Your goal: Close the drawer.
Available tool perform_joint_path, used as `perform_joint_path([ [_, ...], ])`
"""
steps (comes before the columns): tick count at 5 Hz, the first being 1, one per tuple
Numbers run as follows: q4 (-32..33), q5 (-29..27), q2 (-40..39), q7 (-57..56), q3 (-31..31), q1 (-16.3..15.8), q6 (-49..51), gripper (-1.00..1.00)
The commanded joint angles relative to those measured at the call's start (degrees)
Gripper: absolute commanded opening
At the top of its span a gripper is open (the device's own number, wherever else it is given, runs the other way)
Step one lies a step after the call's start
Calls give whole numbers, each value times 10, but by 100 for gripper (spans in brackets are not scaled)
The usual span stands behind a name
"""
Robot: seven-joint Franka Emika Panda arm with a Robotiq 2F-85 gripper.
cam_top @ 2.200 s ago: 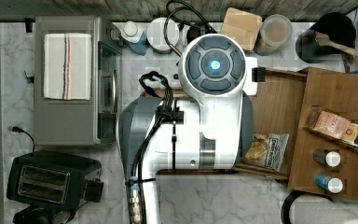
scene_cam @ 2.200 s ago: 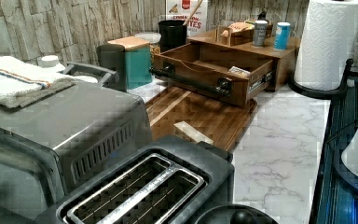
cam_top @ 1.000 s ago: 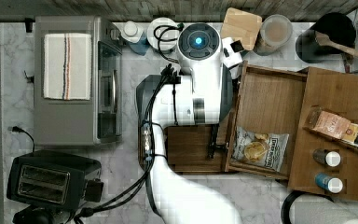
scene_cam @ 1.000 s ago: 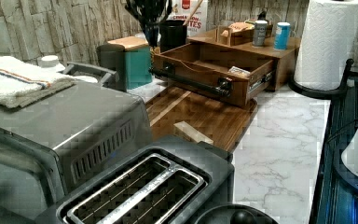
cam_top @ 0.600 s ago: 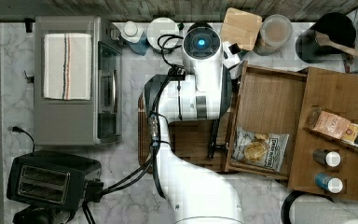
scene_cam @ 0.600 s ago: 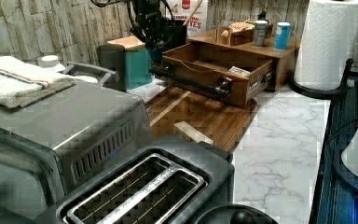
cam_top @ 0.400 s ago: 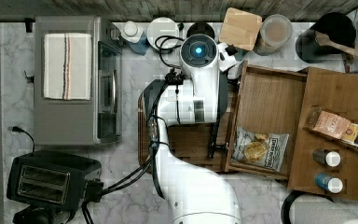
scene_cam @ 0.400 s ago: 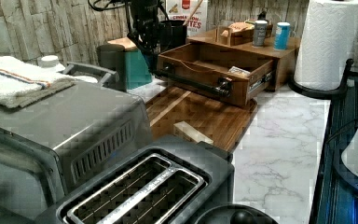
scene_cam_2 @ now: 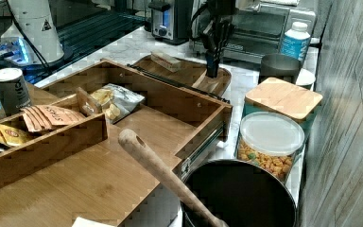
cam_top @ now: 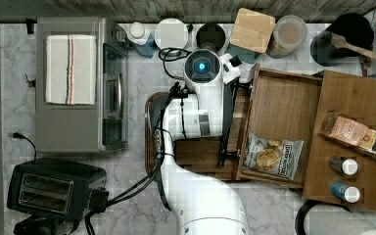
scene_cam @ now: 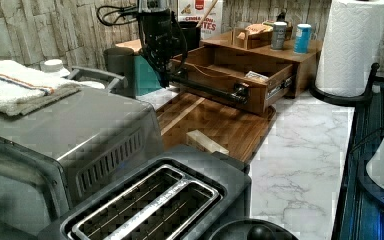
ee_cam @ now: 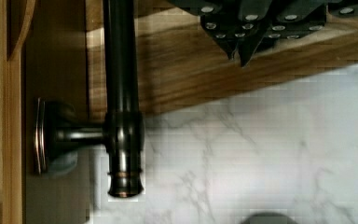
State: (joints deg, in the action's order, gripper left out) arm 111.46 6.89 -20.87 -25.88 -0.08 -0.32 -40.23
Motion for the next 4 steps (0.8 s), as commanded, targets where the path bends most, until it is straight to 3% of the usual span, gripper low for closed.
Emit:
perform_joint_path([
  [1,66,-4,33,9,-15,16,-28,-100],
  [4,75,5,70,-85,-59,73,-38,-100],
])
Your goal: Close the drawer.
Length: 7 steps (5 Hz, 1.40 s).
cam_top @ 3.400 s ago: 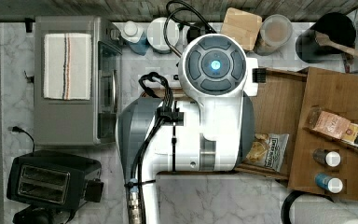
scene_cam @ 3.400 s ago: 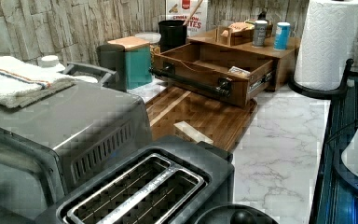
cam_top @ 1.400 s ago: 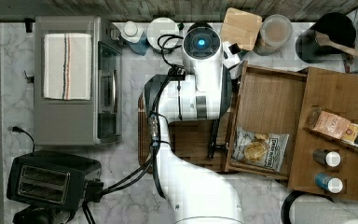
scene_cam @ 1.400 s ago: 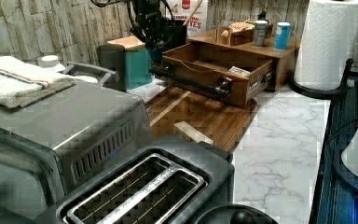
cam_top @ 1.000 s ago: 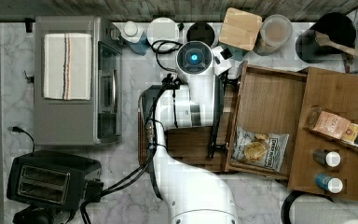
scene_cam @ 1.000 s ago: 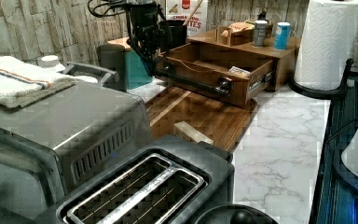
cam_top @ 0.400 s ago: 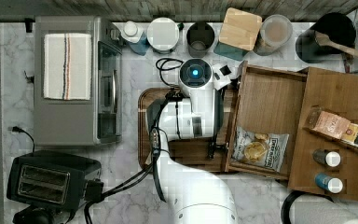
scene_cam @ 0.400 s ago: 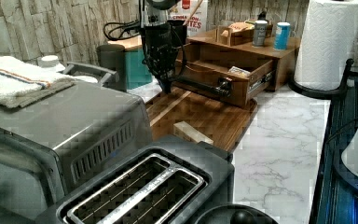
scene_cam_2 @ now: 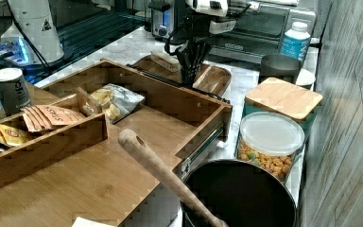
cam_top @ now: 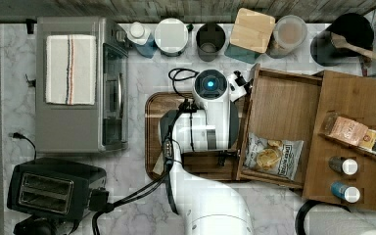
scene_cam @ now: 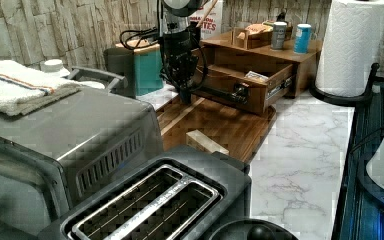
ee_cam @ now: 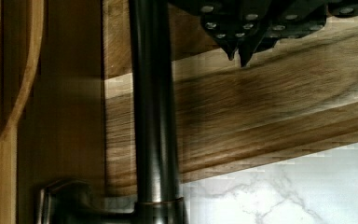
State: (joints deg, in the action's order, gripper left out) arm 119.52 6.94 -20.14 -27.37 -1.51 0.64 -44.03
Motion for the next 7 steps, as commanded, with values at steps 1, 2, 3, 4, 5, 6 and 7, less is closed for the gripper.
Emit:
perform_joint_path([
  [1,-66,8,29,-124,-66,103,16,-100],
  [2,-114,2,6,-168,-87,134,34,-100],
  [3,-176,-5,-32,-194,-112,160,63,-100],
  [4,-194,37,-39,-187,-142,179,34,-100],
  [5,-202,32,-36,-210,-152,202,44,-100],
  [6,-131,76,7,-156,-175,183,-9,-100],
  [7,-135,100,2,-166,-191,187,-29,-100],
])
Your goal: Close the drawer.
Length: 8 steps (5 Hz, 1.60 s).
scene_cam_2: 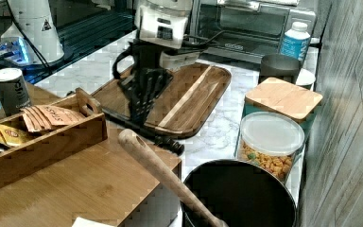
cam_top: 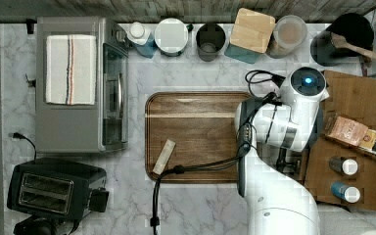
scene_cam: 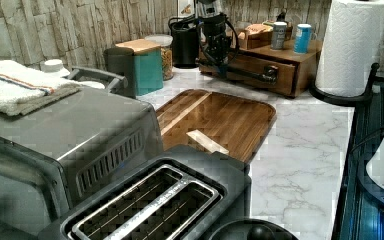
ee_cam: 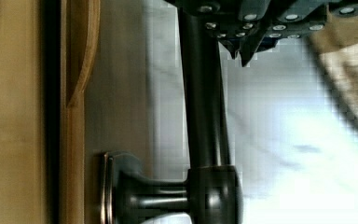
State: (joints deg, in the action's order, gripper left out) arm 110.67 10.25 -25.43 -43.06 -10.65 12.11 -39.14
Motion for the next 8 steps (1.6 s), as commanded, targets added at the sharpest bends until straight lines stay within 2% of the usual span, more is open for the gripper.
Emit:
perform_joint_path([
  [1,-45,54,50,-18,-99,79,-106,-100],
  [2,-44,47,48,-22,-111,67,-107,-100],
  [8,-44,44,47,-24,-117,62,-108,-100],
])
